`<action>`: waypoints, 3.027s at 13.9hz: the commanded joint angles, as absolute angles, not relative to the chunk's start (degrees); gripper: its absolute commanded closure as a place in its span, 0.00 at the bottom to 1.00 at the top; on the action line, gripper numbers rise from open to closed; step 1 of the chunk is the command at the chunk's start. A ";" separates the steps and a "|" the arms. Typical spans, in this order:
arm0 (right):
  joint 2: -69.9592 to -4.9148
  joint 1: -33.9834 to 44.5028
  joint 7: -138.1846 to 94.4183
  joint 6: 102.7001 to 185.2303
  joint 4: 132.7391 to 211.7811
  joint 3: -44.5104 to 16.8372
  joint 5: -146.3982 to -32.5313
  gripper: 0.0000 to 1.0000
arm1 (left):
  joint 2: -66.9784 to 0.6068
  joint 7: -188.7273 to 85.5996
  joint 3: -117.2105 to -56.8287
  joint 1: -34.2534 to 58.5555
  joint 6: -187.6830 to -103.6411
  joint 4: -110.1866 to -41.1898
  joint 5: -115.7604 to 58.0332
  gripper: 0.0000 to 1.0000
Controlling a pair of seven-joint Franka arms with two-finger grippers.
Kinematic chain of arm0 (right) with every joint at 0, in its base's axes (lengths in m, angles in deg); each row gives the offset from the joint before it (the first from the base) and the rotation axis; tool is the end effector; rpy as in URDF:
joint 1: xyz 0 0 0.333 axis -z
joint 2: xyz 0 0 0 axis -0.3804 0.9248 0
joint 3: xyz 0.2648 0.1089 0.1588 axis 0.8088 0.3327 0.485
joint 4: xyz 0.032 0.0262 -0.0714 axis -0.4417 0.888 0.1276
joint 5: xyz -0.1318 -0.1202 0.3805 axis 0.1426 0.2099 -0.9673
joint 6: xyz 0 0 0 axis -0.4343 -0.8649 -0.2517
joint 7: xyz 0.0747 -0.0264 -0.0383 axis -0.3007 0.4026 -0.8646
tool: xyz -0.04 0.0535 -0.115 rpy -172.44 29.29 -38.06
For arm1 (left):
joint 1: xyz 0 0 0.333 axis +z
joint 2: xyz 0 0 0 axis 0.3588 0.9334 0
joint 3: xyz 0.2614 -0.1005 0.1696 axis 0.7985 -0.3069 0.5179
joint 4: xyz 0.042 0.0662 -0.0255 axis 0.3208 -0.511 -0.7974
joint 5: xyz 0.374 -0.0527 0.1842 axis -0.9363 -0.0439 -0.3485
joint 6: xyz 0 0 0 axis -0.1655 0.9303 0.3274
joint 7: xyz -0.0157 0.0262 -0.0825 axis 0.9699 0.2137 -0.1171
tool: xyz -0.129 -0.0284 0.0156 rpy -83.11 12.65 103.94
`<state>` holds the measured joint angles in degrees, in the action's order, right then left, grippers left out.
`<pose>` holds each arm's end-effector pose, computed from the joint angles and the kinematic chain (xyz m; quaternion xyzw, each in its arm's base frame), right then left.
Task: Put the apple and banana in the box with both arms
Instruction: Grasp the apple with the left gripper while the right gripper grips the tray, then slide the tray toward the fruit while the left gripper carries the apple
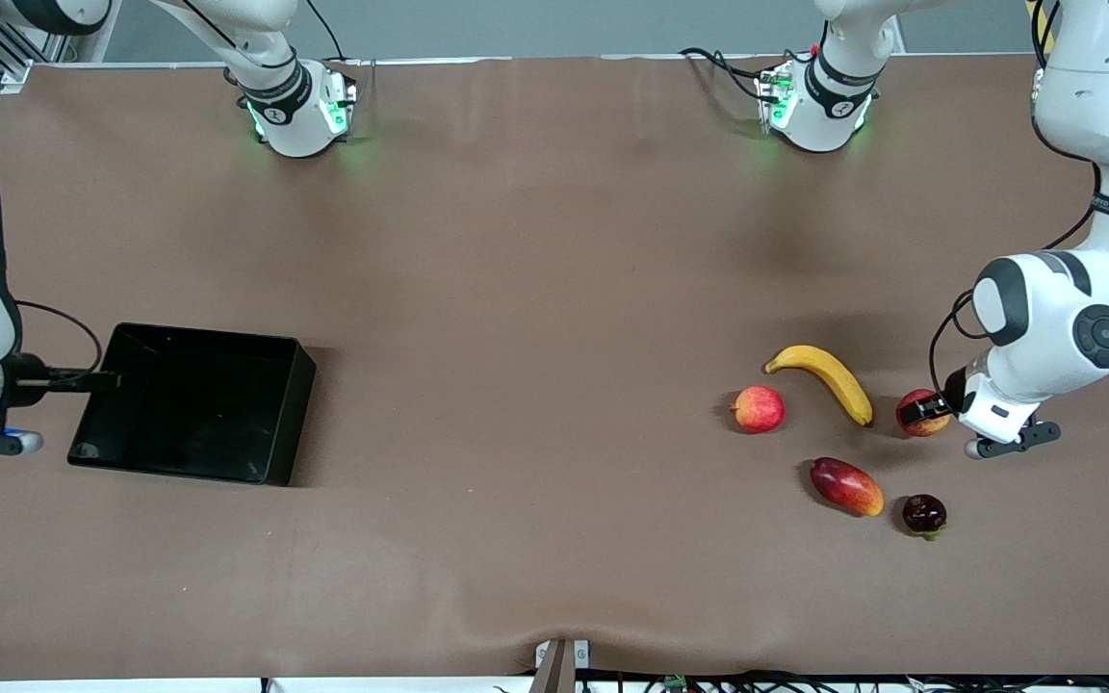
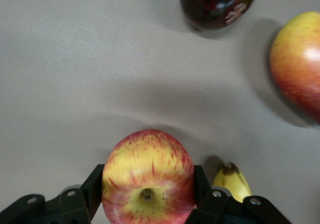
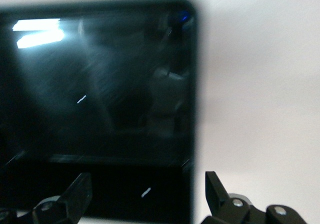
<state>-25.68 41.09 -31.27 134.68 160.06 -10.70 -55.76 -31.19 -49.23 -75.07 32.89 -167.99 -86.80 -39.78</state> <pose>0.6553 -0.2423 0.2533 -0.9882 0.0666 0.1264 0.0548 0.6479 0.0654 0.2026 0.9928 0.1189 0.0097 0.0145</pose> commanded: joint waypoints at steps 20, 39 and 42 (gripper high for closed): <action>-26.54 14.84 -25.91 130.56 158.93 -9.09 -66.39 1.00 | -43.78 -35.45 -91.10 32.89 -136.43 -69.67 -40.14 1.00; -31.00 -7.98 16.99 141.03 165.26 -9.27 -67.65 0.00 | -29.12 9.20 -97.70 12.34 -143.81 -69.67 -48.48 1.00; -34.78 -0.08 7.37 137.43 166.92 -9.35 -67.39 0.00 | -24.90 15.18 -97.52 9.09 -148.10 -69.93 -49.28 1.00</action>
